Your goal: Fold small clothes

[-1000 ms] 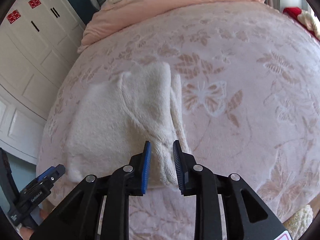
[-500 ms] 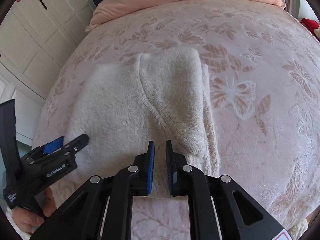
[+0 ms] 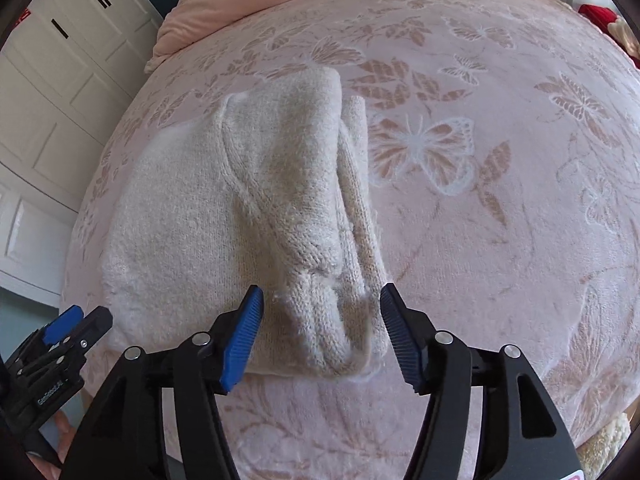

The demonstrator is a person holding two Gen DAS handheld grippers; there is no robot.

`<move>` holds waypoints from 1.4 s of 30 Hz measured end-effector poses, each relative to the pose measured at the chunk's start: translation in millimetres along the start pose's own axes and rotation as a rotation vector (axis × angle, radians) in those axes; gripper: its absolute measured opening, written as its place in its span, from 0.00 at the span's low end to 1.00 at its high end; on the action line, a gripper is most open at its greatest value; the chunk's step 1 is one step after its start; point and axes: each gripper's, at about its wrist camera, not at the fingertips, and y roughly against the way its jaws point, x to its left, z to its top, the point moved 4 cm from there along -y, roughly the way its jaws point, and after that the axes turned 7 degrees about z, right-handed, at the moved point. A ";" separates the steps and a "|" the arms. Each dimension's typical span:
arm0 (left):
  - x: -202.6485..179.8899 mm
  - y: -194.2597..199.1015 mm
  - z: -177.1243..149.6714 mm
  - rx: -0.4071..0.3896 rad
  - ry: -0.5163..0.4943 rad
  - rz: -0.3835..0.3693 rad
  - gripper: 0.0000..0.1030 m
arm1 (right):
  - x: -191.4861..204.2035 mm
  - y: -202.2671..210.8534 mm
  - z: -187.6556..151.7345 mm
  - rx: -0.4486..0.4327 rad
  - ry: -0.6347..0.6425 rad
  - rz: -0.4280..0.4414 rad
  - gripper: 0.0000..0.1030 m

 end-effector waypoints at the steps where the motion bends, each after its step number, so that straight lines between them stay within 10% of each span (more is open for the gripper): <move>1: 4.3 -0.7 -5.0 0.004 0.012 -0.018 0.80 | -1.8 -6.8 0.5 0.008 -0.013 0.004 0.69; 4: 15.4 -16.0 -27.3 0.056 0.044 -0.070 0.82 | -4.3 -19.0 3.0 0.009 -0.047 0.035 0.65; 6: 20.8 -35.3 -38.4 0.108 0.056 -0.069 0.72 | 1.7 -10.6 5.9 -0.007 -0.041 0.056 0.34; 11: 29.6 -54.5 -42.7 0.151 0.113 -0.100 0.62 | 11.4 59.5 -4.7 -0.159 -0.032 0.106 0.13; 15: 18.7 -54.5 -40.3 0.132 0.065 -0.070 0.62 | -18.2 11.3 -20.8 -0.007 -0.030 0.000 0.20; 18: 17.7 -46.6 -42.9 0.115 0.036 -0.010 0.65 | -17.5 37.9 -20.4 -0.099 -0.112 0.064 0.29; 26: 12.3 21.2 -56.6 -0.019 -0.031 0.041 0.80 | -0.2 96.2 -53.6 -0.201 0.026 -0.167 0.56; 42: -40.4 64.0 -97.0 -0.132 -0.044 0.061 0.86 | 24.0 115.8 -135.9 -0.274 0.115 -0.241 0.69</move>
